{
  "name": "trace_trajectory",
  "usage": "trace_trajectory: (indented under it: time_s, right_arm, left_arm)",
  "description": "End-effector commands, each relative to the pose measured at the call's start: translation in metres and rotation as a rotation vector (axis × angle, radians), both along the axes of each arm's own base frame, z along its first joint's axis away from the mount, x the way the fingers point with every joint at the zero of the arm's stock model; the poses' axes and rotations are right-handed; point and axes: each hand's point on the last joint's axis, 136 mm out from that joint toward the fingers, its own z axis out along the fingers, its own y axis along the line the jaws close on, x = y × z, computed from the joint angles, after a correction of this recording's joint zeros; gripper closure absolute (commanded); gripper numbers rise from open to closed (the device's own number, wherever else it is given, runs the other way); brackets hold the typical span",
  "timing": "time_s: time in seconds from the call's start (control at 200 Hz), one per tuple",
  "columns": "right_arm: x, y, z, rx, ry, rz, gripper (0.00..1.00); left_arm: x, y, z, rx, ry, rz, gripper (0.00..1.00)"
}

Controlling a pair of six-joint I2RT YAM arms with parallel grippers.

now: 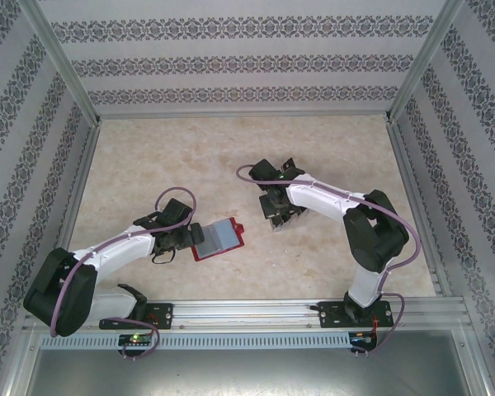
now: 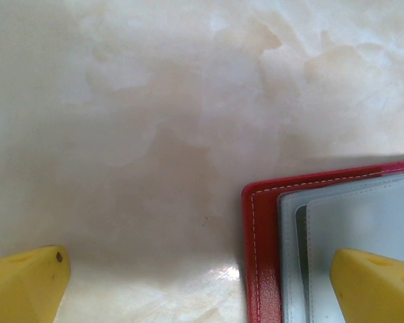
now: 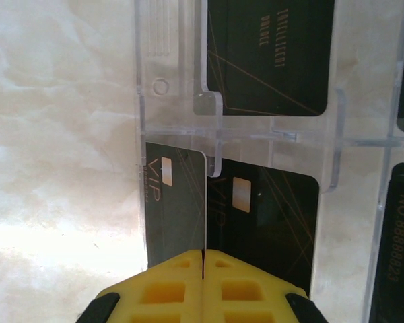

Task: Put the credit cards into the card holder
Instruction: Pick up the credit card from the storage box.

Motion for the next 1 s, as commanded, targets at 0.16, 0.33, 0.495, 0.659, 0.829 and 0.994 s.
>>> trace_trajectory:
  time_s: [0.16, 0.33, 0.495, 0.659, 0.829, 0.994]
  right_arm:
    - [0.001, 0.014, 0.030, 0.163, -0.024, -0.019, 1.00]
    - [0.002, 0.013, 0.037, 0.174, -0.038, -0.022, 1.00]
    - [0.002, 0.013, 0.046, 0.194, -0.058, -0.025, 1.00]
    - [0.003, 0.021, 0.068, 0.266, -0.093, -0.021, 1.00]
    - [0.002, 0.029, 0.085, 0.333, -0.114, -0.015, 1.00]
    - [-0.004, 0.050, 0.102, 0.437, -0.122, 0.009, 1.00]
  left_arm:
    - [0.003, -0.005, 0.003, -0.013, -0.025, -0.009, 0.00]
    - [0.003, -0.005, 0.003, -0.015, -0.026, -0.009, 0.00]
    - [0.002, -0.004, 0.002, -0.013, -0.025, -0.008, 0.00]
    - [0.002, -0.005, 0.002, -0.014, -0.026, -0.009, 0.00]
    - [0.003, -0.005, 0.002, -0.014, -0.025, -0.008, 0.00]
    - [0.003, -0.004, 0.002, -0.012, -0.026, -0.008, 0.00]
